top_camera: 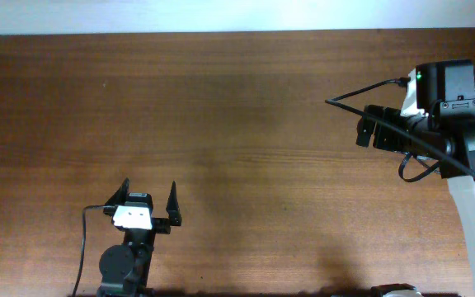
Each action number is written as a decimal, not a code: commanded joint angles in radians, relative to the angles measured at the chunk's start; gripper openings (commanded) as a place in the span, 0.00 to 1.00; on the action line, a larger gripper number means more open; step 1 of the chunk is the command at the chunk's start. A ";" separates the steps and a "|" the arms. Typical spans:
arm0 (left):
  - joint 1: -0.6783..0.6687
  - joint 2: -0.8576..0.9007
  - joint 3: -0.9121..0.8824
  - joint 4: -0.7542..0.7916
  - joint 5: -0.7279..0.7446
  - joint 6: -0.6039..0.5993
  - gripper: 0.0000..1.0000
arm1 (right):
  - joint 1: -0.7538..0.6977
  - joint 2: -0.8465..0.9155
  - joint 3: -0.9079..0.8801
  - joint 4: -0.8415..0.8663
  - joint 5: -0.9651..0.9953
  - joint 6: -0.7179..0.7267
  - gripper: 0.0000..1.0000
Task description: Untangle cables
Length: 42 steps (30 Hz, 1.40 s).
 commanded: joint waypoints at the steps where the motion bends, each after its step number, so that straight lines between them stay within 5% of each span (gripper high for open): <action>1: 0.006 -0.005 -0.002 -0.005 0.004 0.014 0.99 | 0.006 0.007 0.011 -0.002 0.006 -0.003 0.99; 12: 0.006 -0.005 -0.002 -0.005 0.004 0.015 0.99 | 0.004 0.002 0.010 0.005 0.006 -0.010 0.99; 18: 0.006 -0.005 -0.002 -0.005 0.004 0.014 0.99 | 0.004 -0.095 -0.093 0.209 0.001 -0.006 0.99; 24: 0.006 -0.005 -0.002 -0.005 0.004 0.015 0.99 | 0.004 -0.269 -0.379 0.570 -0.032 0.020 0.99; 35: 0.006 -0.005 -0.002 -0.005 0.004 0.015 0.99 | 0.004 -0.770 -1.167 1.373 -0.085 0.020 0.99; 42: 0.006 -0.005 -0.002 -0.005 0.004 0.015 0.99 | 0.005 -0.972 -1.392 1.519 -0.072 0.019 0.99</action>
